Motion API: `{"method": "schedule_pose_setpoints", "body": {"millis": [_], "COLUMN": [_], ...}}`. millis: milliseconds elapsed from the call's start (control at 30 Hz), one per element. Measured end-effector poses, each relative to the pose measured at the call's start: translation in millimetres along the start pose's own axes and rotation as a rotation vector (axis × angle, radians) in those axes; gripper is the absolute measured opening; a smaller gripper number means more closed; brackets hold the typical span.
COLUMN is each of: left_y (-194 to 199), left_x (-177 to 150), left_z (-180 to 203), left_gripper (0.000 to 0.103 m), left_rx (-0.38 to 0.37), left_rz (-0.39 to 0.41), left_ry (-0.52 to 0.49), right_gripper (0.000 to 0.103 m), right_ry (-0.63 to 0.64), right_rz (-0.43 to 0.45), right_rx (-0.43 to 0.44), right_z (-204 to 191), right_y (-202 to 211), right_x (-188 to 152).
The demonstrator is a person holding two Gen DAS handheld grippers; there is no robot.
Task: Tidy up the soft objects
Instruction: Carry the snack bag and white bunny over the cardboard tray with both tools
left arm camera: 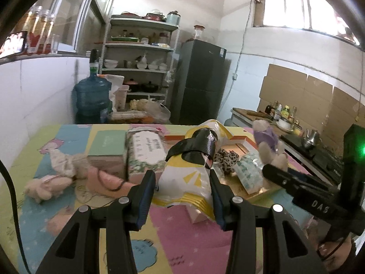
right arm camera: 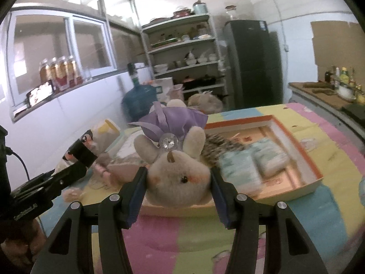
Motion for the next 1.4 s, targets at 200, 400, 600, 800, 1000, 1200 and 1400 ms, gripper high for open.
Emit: {"method": "schedule_pose_setpoints", "body": {"millis": [200, 400, 600, 800, 1000, 1200, 1400], "left_y": [-20, -36, -49, -70, -95, -122, -143], "left_x": [12, 23, 35, 45, 49, 54, 54], "left_z": [12, 22, 37, 44, 49, 55, 58], "left_gripper": [0.046, 0.046, 0.046, 0.046, 0.046, 0.046, 0.046], "left_rx": [-0.016, -0.044, -0.07, -0.083, -0.082, -0.078, -0.066], "left_rz": [-0.006, -0.022, -0.034, -0.056, -0.088, -0.126, -0.159], "left_ry": [0.003, 0.016, 0.011, 0.015, 0.018, 0.035, 0.03], "right_gripper": [0.056, 0.056, 0.056, 0.056, 0.056, 0.056, 0.056], "right_ry": [0.001, 0.011, 0.006, 0.009, 0.0, -0.021, -0.048], "right_rz": [0.025, 0.048, 0.051, 0.043, 0.01, -0.048, -0.096], "right_rx": [-0.056, -0.102, -0.119, -0.132, -0.132, -0.132, -0.121], "right_z": [28, 46, 61, 74, 90, 112, 132], "right_y": [-2, -1, -3, -11, -25, -45, -63], "right_x": [21, 40, 55, 66, 72, 75, 80]}}
Point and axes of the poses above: each gripper's, at about its wrist camera, not at the fingertips, and y roughly against the way its jaws point, z to its right, x to its top, the point moved 9 cm from there along -y, roughly the way its jaws point, and after that the axes turned 5 degrees about -y, right-handed, at the moved point
